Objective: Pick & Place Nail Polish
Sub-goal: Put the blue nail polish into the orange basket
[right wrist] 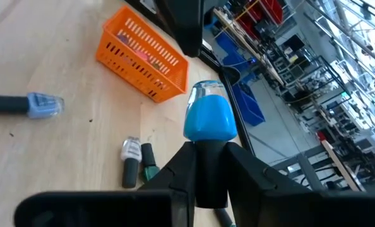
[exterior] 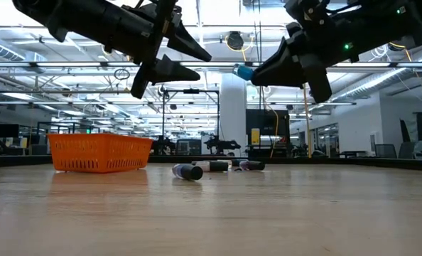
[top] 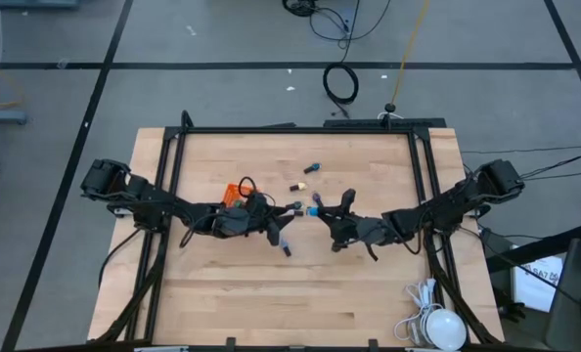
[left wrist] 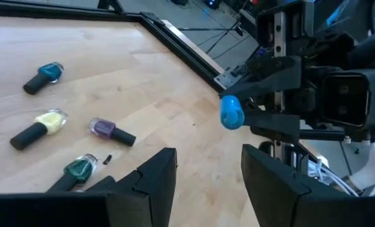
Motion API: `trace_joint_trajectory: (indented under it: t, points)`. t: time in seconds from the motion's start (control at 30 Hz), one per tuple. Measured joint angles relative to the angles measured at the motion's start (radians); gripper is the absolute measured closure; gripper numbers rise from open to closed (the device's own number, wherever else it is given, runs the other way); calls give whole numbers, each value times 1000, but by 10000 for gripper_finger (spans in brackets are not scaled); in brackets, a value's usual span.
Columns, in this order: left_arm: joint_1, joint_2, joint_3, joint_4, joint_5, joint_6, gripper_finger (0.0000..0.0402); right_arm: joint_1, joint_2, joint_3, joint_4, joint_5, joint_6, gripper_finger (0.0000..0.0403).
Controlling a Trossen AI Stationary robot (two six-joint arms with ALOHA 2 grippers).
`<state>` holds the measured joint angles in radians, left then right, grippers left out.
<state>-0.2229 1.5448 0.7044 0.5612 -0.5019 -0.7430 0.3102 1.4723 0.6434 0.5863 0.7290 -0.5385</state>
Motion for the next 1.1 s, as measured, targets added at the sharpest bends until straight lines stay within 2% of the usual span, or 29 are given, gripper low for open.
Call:
trace_joint_trajectory:
  t: [0.13,0.3,0.5,0.67,0.9,1.1]
  points:
    - [-1,41,0,82,-3,19,198,0,0,0,-3,-1,2,356]
    - [12,158,0,232,3,1,126,5,0,0,-13,-1,3,356]
    - [59,210,11,320,87,-50,75,25,0,0,-38,-1,-2,356]
    - [67,235,115,252,144,12,78,26,0,0,-34,1,-21,356]
    - [69,236,284,-62,146,61,99,26,0,1,-37,4,-23,356]
    - [72,236,302,-89,146,64,102,26,0,1,-14,7,-25,356]
